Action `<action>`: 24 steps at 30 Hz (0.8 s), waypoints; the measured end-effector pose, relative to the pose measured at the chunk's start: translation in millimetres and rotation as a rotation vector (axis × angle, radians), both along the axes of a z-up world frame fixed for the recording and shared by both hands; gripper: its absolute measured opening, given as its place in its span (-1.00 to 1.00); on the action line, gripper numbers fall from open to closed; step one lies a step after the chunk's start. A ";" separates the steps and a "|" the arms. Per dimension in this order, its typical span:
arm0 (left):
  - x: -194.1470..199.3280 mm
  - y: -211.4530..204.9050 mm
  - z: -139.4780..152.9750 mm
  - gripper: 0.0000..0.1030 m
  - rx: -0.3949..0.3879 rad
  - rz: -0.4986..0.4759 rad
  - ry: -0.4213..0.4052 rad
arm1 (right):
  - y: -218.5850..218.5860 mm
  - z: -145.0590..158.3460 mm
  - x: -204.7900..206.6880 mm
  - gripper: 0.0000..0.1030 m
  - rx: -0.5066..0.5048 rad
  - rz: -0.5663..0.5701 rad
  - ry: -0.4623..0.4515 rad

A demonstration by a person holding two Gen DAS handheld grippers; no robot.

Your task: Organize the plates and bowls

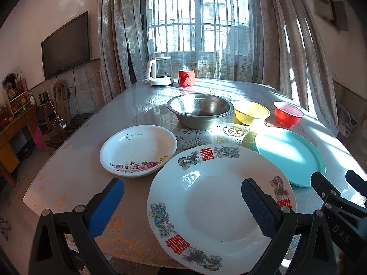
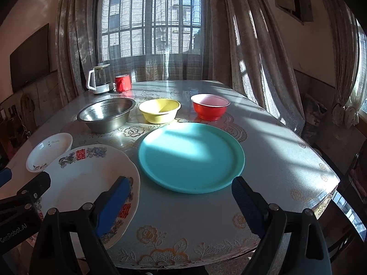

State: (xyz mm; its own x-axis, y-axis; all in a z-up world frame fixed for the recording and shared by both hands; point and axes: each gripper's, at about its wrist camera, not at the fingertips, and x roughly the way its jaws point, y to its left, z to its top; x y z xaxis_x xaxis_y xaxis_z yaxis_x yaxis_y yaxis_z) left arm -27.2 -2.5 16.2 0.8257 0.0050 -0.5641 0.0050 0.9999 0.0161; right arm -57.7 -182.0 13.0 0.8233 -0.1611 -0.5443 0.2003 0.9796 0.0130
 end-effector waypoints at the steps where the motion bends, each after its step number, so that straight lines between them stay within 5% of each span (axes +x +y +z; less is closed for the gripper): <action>1: 0.8 0.6 0.4 0.99 -0.001 0.005 0.001 | 0.3 -0.2 0.3 0.79 -0.004 0.000 -0.001; 24: 14.7 -5.4 -7.1 0.99 0.022 -0.022 0.041 | -4.5 -11.2 10.5 0.79 0.041 0.046 0.014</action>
